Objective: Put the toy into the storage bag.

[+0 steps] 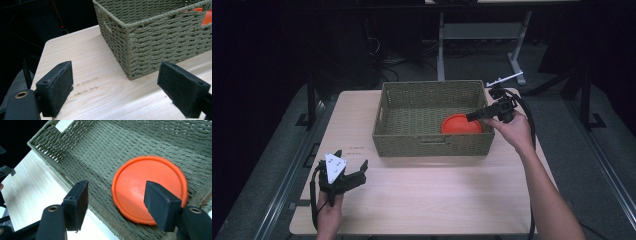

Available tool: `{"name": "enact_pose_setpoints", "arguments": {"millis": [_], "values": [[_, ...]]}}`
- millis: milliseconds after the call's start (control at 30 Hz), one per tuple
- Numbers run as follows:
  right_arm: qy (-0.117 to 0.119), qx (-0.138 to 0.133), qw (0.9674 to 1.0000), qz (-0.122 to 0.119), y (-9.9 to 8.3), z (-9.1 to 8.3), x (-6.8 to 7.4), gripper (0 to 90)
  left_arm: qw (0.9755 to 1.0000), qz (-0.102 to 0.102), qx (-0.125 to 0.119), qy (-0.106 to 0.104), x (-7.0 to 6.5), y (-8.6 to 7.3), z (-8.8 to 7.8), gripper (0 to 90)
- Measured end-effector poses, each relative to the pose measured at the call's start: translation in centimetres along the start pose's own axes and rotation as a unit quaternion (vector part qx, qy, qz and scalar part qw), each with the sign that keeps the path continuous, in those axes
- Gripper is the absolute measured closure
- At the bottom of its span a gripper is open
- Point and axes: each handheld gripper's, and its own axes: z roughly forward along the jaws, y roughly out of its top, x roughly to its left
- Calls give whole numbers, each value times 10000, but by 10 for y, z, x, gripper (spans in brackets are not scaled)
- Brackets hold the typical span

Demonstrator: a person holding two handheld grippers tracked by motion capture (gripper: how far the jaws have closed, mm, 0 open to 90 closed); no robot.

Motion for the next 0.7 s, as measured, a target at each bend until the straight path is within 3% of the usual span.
{"name": "enact_pose_setpoints", "arguments": {"millis": [700], "values": [[47, -14, 9999, -139, -17, -15, 10, 307, 10000, -48, -4, 15, 1, 0, 0, 128]]}}
